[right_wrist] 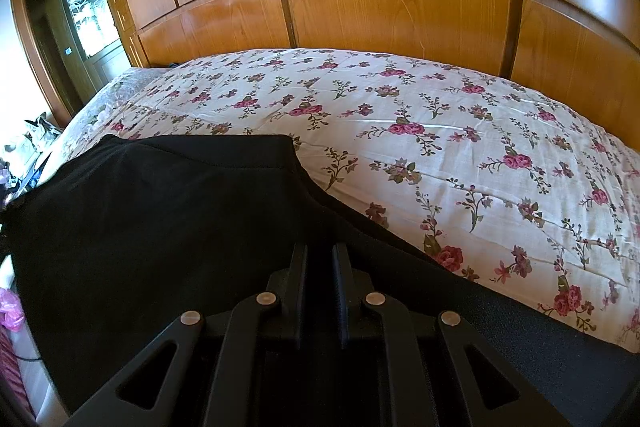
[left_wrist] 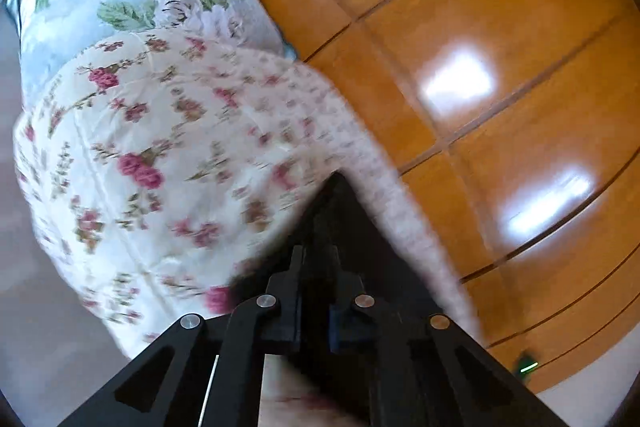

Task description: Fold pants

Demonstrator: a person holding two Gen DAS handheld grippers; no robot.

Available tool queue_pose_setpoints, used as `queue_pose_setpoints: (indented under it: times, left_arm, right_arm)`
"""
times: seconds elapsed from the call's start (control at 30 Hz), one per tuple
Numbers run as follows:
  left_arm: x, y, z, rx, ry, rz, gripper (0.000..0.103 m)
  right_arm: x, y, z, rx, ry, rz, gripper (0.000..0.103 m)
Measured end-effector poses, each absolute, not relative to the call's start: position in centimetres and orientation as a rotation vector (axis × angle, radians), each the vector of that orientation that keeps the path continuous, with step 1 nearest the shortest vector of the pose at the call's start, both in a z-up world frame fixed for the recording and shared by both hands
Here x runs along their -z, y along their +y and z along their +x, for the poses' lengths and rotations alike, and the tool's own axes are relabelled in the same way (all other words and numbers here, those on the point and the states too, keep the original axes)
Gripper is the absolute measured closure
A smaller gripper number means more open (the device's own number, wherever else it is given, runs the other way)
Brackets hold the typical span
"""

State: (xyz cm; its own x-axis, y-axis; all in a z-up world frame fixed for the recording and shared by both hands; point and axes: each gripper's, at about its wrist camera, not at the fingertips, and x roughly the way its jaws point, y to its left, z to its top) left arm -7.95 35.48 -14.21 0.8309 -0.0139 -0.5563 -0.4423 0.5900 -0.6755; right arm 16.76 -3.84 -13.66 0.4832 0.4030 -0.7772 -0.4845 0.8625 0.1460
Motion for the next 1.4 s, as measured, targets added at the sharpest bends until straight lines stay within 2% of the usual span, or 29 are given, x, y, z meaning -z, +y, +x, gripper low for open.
queue_pose_setpoints:
  times: [0.03,0.13,0.27,0.43,0.6,0.83,0.93,1.0,1.17,1.33,1.4]
  left_arm:
    - [14.9,35.3,-7.8,-0.279,0.593,-0.878,0.094]
    - [15.3,35.8,-8.9,-0.347,0.597,-0.837,0.078]
    - [13.2,37.9,-12.1,-0.598,0.473,-0.854,0.079]
    - [10.6,35.3,-11.8,-0.507,0.408,-0.789,0.079]
    - [9.4,28.7,-6.9,-0.225,0.495,-0.703,0.071]
    - [10.4,17.8,-1.0,0.025,0.660,-0.530,0.068]
    - [10.9,15.0,0.8,0.091,0.697,-0.514,0.063]
    - [11.6,13.1,1.9,0.125,0.715,-0.492,0.061]
    - [13.8,9.6,3.3,0.161,0.779,-0.372,0.061]
    - [15.3,8.1,2.3,0.154,0.713,-0.228,0.060]
    - [15.4,7.6,1.9,0.162,0.692,-0.191,0.051]
  right_arm:
    - [13.7,-3.8,16.8,-0.542,0.919,-0.098,0.090]
    - [13.7,-3.9,16.8,-0.543,0.919,-0.095,0.090]
    - [13.7,-3.9,16.7,-0.541,0.920,-0.086,0.090]
    - [13.8,-4.0,16.9,-0.544,0.921,-0.075,0.090]
    - [12.8,-4.6,16.4,-0.544,0.898,-0.034,0.088]
    - [9.8,-9.3,12.8,-0.521,0.865,0.068,0.082]
    - [8.9,-11.4,11.0,-0.481,0.841,0.026,0.076]
    - [8.3,-13.4,9.9,-0.443,0.830,0.019,0.068]
    - [7.9,-19.4,7.8,-0.320,0.832,0.107,0.066]
    - [8.2,-25.4,5.8,-0.182,0.845,0.210,0.066]
    - [8.4,-27.8,4.9,-0.109,0.844,0.239,0.065]
